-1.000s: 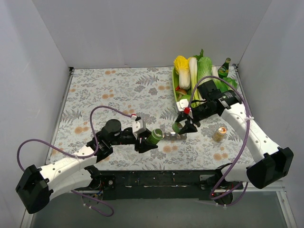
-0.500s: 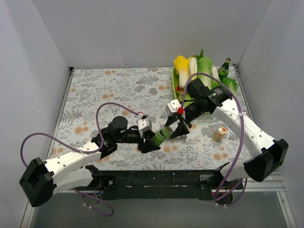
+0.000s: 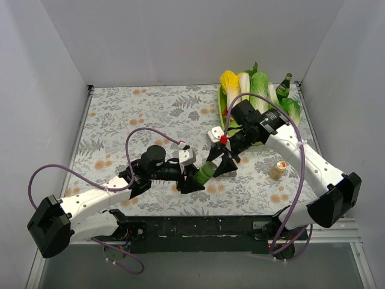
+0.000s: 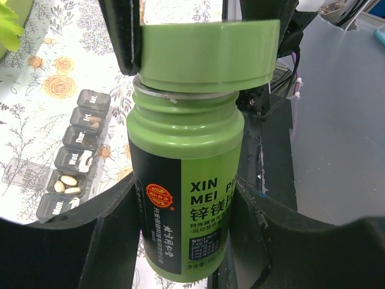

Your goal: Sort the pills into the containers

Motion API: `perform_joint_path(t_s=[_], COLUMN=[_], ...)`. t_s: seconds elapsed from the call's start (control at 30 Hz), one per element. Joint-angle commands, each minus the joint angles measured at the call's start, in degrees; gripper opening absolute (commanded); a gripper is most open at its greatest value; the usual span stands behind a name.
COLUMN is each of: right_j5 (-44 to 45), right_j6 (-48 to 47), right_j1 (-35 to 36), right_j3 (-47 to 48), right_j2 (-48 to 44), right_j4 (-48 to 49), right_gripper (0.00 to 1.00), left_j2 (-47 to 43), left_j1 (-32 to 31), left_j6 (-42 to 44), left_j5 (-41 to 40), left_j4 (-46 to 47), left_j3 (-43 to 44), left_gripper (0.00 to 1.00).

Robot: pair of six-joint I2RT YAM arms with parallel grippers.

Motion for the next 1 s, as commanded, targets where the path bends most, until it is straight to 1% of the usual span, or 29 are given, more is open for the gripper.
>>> perform_joint_path(t_s=[0.0, 0.7, 0.97], right_j5=[-0.41, 0.47, 1.27], right_j6=[1.13, 2.36, 3.51], right_j1=[0.43, 1.05, 1.13], right_j3=[1.42, -3.24, -4.12], right_j2=[0.13, 0.40, 0.57], right_j4=[1.58, 2.02, 2.55], right_gripper=[0.18, 0.20, 0.25], left_j2=[-0.81, -0.54, -1.34], left_j1=[-0.62, -0.88, -0.88], left_j6=[0.13, 0.13, -0.75], left_j5=[1.73, 1.64, 0.50], left_j4=[1.07, 2.39, 3.79], left_j3=[2.91, 3.79, 3.61], left_gripper=[0.00, 0.00, 0.00])
